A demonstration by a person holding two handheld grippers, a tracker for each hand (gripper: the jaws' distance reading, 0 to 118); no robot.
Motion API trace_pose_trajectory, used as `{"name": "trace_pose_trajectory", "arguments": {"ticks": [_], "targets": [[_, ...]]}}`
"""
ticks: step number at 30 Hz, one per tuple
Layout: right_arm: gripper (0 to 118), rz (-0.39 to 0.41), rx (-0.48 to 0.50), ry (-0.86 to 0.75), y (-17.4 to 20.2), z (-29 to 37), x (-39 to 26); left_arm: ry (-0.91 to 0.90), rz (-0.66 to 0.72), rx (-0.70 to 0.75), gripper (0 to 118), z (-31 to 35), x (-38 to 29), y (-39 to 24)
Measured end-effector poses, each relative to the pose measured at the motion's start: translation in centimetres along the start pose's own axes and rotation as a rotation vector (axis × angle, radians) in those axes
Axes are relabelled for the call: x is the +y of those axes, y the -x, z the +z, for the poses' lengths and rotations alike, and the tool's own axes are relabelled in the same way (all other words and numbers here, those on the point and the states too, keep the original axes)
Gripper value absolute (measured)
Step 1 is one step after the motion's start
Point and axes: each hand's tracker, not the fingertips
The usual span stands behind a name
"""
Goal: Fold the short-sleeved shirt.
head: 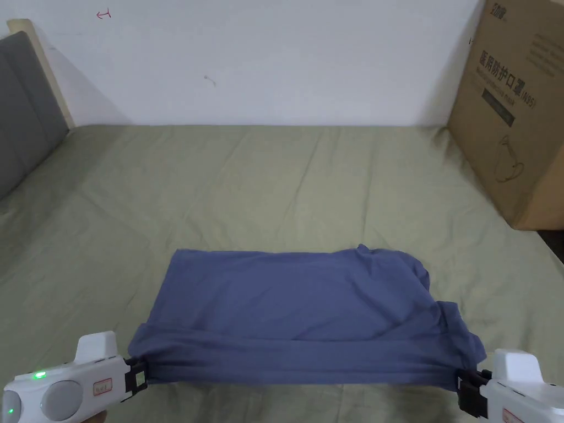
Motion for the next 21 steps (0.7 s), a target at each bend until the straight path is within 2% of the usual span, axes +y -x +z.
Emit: {"name": "trace_pose_trajectory", "arguments": {"ticks": [5, 10, 13, 17, 18, 19, 21], "targets": [[10, -0.052, 0.015, 0.065, -0.5, 0.8, -3.0, 0.032, -0.011, 0.003, 4, 1.6, -2.7, 0.4], [10, -0.102, -0.013, 0.192, -0.8, -1.5, -5.8, 0.102, 0.003, 0.033, 4, -0.4, -5.2, 1.0], [10, -0.114, -0.033, 0.223, -0.5, -2.9, -6.4, 0.147, 0.014, 0.052, 4, -2.0, -5.9, 1.0], [11, -0.109, -0.058, 0.222, 1.1, -1.6, -5.5, 0.145, 0.037, 0.072, 6, -1.7, -5.4, 0.6], [13, -0.107, -0.065, 0.218, 1.4, -1.1, -5.1, 0.143, 0.032, 0.066, 12, -1.3, -5.2, 0.5], [20, -0.102, -0.086, 0.212, 1.7, -0.6, -4.5, 0.138, 0.034, 0.074, 20, -0.9, -4.9, 0.3], [58, -0.072, -0.121, 0.155, 2.0, 0.5, -3.2, 0.129, 0.035, 0.089, 63, 0.1, -4.0, -0.3]]}}
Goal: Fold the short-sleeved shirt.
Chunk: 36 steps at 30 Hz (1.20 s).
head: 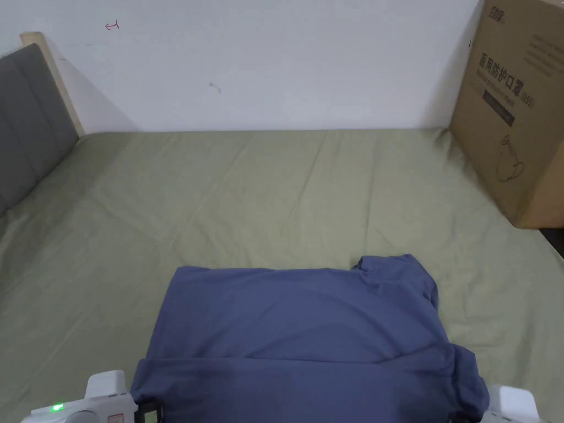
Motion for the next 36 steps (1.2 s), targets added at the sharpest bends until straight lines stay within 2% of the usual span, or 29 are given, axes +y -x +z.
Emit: {"name": "trace_pose_trajectory", "arguments": {"ticks": [1, 2, 3, 12, 14, 16, 18, 19, 20, 27, 31, 35, 36], "targets": [[72, 0.005, 0.010, -0.056, 0.3, 1.2, 0.7, -0.040, 0.006, -0.006, 80, 1.2, 0.3, -0.5], [81, 0.006, 0.013, -0.102, 0.5, 2.2, 1.4, -0.086, 0.004, -0.022, 97, 2.1, 0.7, -0.8], [83, 0.010, 0.014, -0.162, 0.9, 3.6, 2.4, -0.145, 0.005, -0.044, 101, 3.5, 1.2, -1.3], [82, 0.063, 0.050, -0.560, 3.4, 11.7, 8.6, -0.554, -0.088, -0.101, 100, 12.3, 6.0, -6.5], [81, 0.073, 0.035, -0.614, 3.9, 12.3, 9.3, -0.614, -0.092, -0.100, 91, 12.8, 6.6, -7.3], [73, 0.076, 0.023, -0.650, 4.3, 12.3, 9.7, -0.649, -0.106, -0.110, 72, 13.0, 7.1, -7.8], [40, 0.078, 0.021, -0.658, 4.5, 12.2, 10.2, -0.665, -0.119, -0.102, 25, 12.5, 7.4, -8.3], [17, 0.078, 0.019, -0.664, 4.7, 11.8, 10.4, -0.669, -0.129, -0.098, 7, 12.1, 7.7, -8.5], [0, 0.080, 0.019, -0.666, 4.7, 11.6, 10.6, -0.661, -0.141, -0.098, 0, 11.6, 8.0, -8.6], [0, 0.090, 0.030, -0.647, 5.3, 8.9, 12.5, -0.519, -0.151, -0.100, 0, 5.7, 13.9, -8.5], [0, 0.086, 0.029, -0.626, 5.6, 7.8, 13.6, -0.387, -0.100, -0.137, 0, 0.2, 19.5, -7.2], [0, 0.084, 0.015, -0.601, 5.1, 5.9, 14.8, -0.252, -0.108, -0.102, 0, -5.2, 23.7, -6.6], [0, 0.085, 0.009, -0.593, 5.0, 5.3, 15.1, -0.229, -0.108, -0.083, 4, -6.6, 24.6, -6.4]]}}
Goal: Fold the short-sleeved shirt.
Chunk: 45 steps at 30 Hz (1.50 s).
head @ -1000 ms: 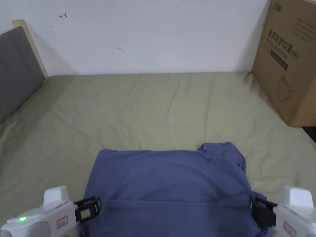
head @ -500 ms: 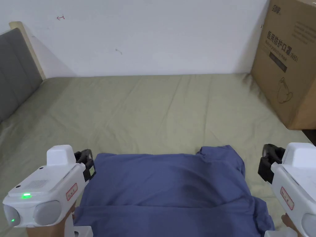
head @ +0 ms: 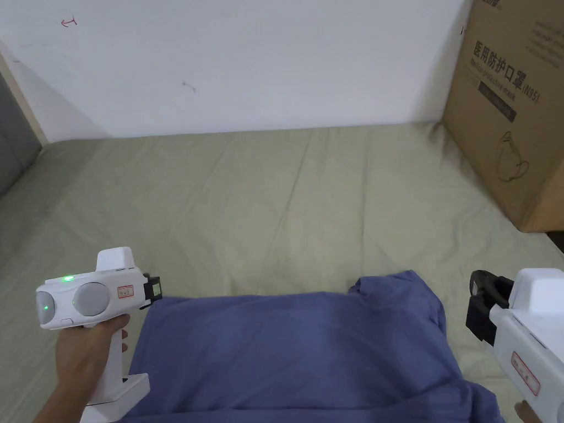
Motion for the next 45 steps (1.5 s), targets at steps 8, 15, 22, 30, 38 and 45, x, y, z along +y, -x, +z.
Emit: {"name": "trace_pose_trajectory", "arguments": {"ticks": [8, 15, 22, 30, 38, 45], "targets": [[0, 0.010, -0.036, 0.070, -1.1, -4.3, -1.1, 0.201, 0.015, 0.089, 97, -8.9, 0.1, 1.3], [0, 0.006, -0.043, 0.126, -1.6, -6.7, -2.3, 0.272, -0.030, 0.122, 51, -11.6, -1.5, 0.4], [2, -0.020, -0.034, 0.219, -3.0, -11.3, -2.7, 0.132, -0.063, 0.028, 2, -8.7, -1.3, -0.5], [97, 0.026, 0.013, 0.503, -3.8, -22.8, -4.0, 0.013, -0.050, -0.056, 2, -2.0, -1.3, -1.0], [1, -0.007, 0.042, 0.641, -3.7, -27.7, -7.6, 0.005, -0.049, -0.070, 2, -0.9, -2.2, 0.3], [1, 0.005, 0.082, 0.459, -2.2, -20.0, -5.4, 0.011, -0.024, -0.048, 2, 0.4, -3.5, 1.3]]}}
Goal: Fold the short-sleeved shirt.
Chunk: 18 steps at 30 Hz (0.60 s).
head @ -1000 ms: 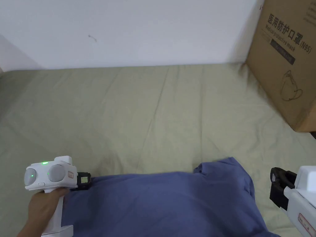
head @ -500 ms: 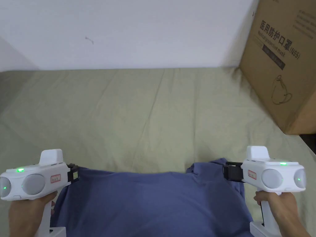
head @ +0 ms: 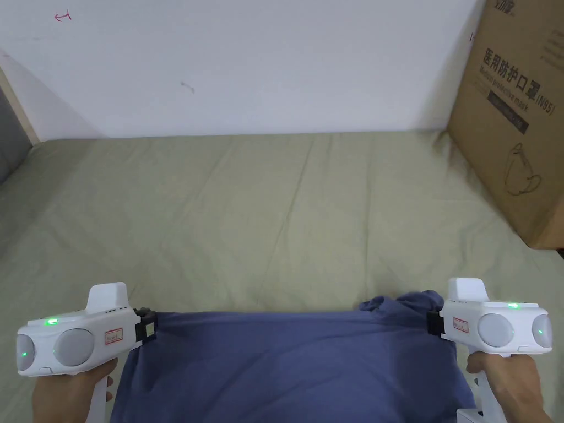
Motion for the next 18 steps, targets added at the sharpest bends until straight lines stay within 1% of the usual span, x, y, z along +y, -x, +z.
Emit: {"name": "trace_pose_trajectory", "arguments": {"ticks": [3, 6, 10, 11, 14, 16, 18], "targets": [[1, -0.015, 0.036, -0.081, -0.3, 4.5, -0.7, -0.006, 0.013, 0.017, 2, 1.1, -0.8, 0.7], [1, -0.010, 0.069, -0.140, -0.3, 9.1, -2.1, -0.007, 0.024, 0.026, 2, 2.8, -2.1, 1.0], [1, -0.007, 0.106, -0.169, -0.2, 13.9, -5.1, -0.007, 0.032, 0.025, 2, 5.7, -4.6, 1.4], [1, -0.009, 0.120, -0.173, -0.2, 14.6, -5.8, -0.006, 0.032, 0.028, 2, 6.2, -5.2, 1.5], [1, -0.014, 0.121, -0.179, -0.1, 16.8, -8.6, 0.003, 0.039, 0.022, 2, 8.1, -7.8, 1.7], [1, -0.039, 0.128, -0.171, -0.2, 17.8, -10.9, 0.020, 0.041, 0.025, 2, 9.0, -9.8, 1.8], [1, -0.047, 0.123, -0.163, -0.2, 18.2, -13.0, 0.042, 0.039, 0.030, 2, 9.6, -11.6, 1.9]]}}
